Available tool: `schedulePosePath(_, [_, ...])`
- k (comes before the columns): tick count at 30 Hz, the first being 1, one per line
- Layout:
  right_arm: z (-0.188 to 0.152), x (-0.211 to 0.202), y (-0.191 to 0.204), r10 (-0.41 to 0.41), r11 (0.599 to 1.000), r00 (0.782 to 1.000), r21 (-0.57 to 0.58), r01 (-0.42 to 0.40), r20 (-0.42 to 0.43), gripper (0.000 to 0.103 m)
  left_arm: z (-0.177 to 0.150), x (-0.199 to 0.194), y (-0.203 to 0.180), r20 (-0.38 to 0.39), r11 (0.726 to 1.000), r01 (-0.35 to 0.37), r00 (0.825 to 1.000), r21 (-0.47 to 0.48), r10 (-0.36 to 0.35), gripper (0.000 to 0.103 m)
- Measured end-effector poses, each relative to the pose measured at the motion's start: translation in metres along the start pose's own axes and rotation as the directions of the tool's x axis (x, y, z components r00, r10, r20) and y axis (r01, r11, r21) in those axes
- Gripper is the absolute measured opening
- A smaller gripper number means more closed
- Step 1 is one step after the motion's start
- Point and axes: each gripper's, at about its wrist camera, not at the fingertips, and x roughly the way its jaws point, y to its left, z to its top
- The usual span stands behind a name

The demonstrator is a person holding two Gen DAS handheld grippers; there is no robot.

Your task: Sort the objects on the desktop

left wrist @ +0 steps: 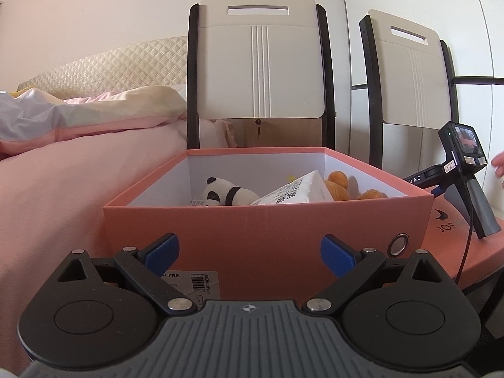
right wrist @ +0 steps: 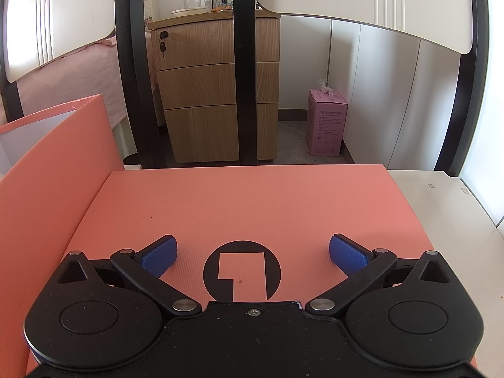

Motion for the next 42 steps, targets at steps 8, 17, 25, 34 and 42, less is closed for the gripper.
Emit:
schedulePosePath(8, [0.000,0.000,0.000,0.000,1.000,1.000,0.000,0.000,0.000,0.103,-0.001,0.000,-0.001,0.003,1.000,-0.006,1.000,0.008,0.006,0.098])
schedulePosePath(17, [0.001,0.000,0.001,-0.004,1.000,1.000,-0.002,0.004,-0.001,0.103,-0.005,0.004,-0.002,-0.010,1.000,-0.009,1.000,0.025,0.009,0.098])
schedulePosePath(25, [-0.002,-0.021,0.003,0.001,1.000,0.996,-0.004,-0.001,0.093,0.103,-0.008,0.001,-0.004,-0.007,0.999,0.009,1.000,0.034,-0.008,0.099])
schedulePosePath(34, [-0.020,-0.112,0.031,0.030,0.993,0.964,-0.117,0.001,0.266,0.103,-0.007,-0.005,-0.008,0.018,0.999,0.027,0.999,0.030,-0.028,0.099])
schedulePosePath(42, [-0.064,-0.187,0.040,0.027,0.997,0.929,-0.083,0.004,0.370,0.103,-0.007,-0.009,-0.013,0.043,0.999,0.036,0.998,0.039,-0.038,0.099])
